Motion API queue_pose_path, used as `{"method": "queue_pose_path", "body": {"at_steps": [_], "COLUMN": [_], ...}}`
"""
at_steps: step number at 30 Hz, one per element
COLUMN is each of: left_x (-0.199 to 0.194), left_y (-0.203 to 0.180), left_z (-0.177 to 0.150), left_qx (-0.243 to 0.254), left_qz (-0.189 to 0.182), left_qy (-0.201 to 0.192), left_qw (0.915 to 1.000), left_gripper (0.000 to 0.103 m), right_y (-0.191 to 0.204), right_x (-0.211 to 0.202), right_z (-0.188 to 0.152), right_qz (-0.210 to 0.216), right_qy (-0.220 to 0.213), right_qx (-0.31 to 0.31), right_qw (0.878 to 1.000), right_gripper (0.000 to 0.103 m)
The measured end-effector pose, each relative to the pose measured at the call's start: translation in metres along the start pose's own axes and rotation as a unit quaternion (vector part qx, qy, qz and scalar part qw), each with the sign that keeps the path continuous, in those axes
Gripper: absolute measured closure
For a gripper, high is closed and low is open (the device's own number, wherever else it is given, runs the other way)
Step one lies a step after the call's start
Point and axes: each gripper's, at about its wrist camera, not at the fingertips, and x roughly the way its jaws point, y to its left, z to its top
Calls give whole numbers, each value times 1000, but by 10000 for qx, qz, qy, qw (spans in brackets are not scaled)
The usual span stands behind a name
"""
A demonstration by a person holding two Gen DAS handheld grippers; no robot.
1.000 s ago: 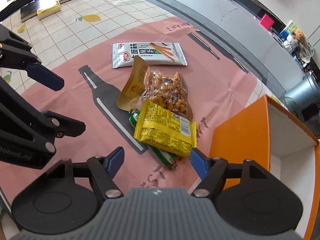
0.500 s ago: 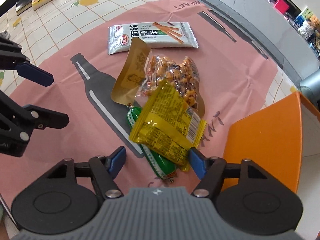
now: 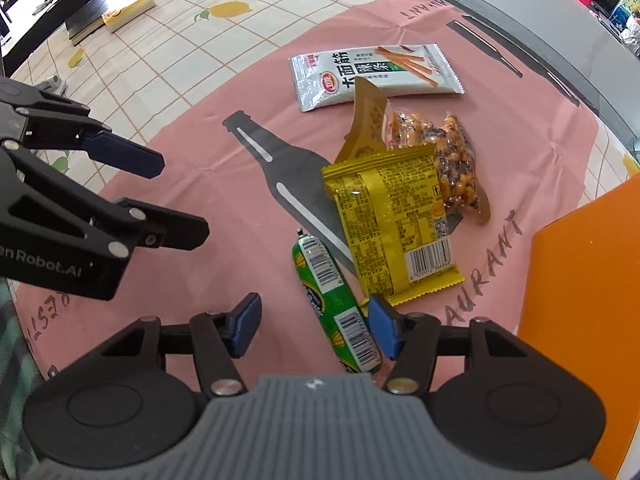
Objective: Organize snacks
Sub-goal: 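Grasp the green sausage with left tool while right tool grasps yellow snack bag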
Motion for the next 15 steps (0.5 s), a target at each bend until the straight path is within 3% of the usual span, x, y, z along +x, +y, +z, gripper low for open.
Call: {"method": "queue_pose_path", "body": {"at_steps": [9, 15], "left_x": [5, 9], "left_y": [-12, -18], "left_z": [-9, -7], "left_qx": [-127, -696], "left_qz": [-247, -414], "left_qy": [148, 4], "left_qw": [9995, 9967], "left_gripper": [49, 54], "right_y": [-20, -31], "right_x": [-11, -24], "right_z": [-14, -13], "right_qz": [-123, -577], "right_qy": [56, 5], "right_qx": [279, 10], "right_qw": [9995, 9983], "right_gripper": [54, 75]}}
